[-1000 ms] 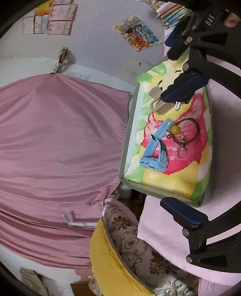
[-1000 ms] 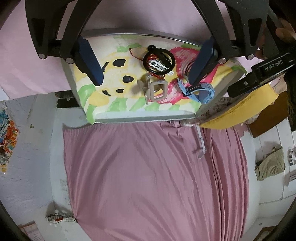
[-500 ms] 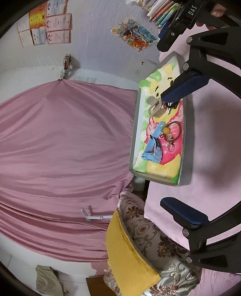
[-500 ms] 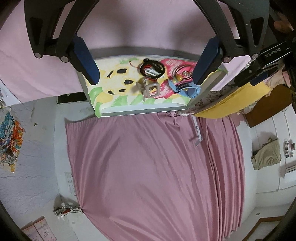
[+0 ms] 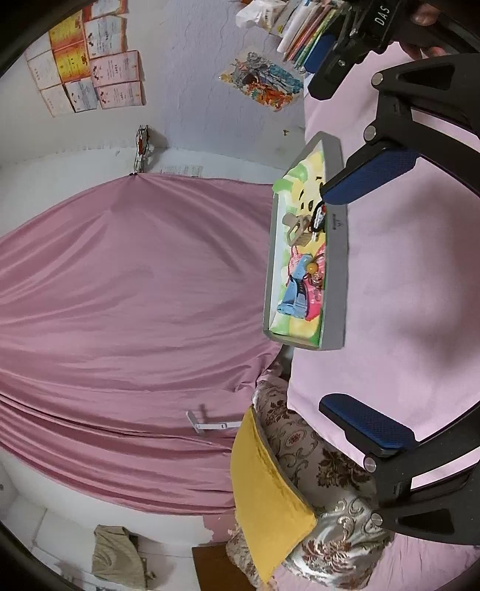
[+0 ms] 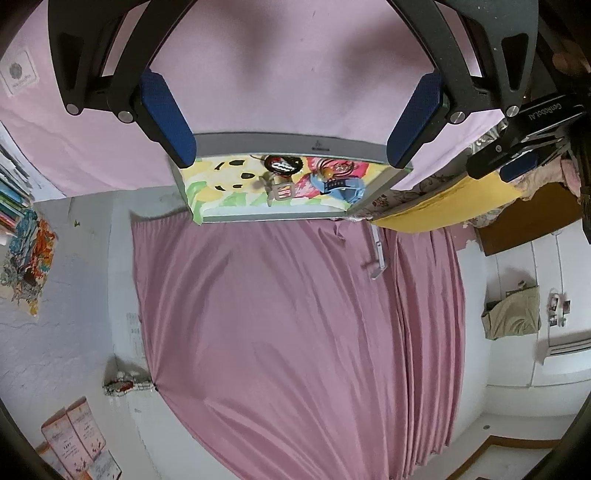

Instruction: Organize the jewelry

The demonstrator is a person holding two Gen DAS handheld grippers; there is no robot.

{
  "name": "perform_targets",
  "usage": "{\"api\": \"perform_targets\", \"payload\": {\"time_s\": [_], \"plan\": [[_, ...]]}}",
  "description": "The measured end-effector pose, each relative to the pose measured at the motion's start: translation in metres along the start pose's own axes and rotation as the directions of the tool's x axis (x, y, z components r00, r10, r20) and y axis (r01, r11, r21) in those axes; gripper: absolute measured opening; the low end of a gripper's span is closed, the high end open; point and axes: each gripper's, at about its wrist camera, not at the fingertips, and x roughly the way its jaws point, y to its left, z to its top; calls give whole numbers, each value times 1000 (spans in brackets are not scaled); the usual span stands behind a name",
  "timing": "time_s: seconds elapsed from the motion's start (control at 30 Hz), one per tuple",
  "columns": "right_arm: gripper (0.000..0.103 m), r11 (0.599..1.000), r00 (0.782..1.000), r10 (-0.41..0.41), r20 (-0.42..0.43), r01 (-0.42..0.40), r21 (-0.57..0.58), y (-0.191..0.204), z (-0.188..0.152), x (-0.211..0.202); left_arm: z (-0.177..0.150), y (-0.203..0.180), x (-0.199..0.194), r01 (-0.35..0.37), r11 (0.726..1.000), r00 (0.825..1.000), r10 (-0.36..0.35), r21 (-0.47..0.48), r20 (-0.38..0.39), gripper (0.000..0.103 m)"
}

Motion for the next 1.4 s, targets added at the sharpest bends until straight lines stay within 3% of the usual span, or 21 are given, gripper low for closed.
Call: {"api": "perform_targets", "payload": {"time_s": [0.67, 1.4], "plan": [[102, 1000, 998, -7, 66, 7, -11, 3, -58, -68, -55, 8, -53, -40, 999, 999, 40, 23, 31, 103], [102, 999, 998, -34, 45, 34, 0, -3, -70, -57, -68, 15, -49, -46, 999, 999, 46, 13, 17, 103]]}}
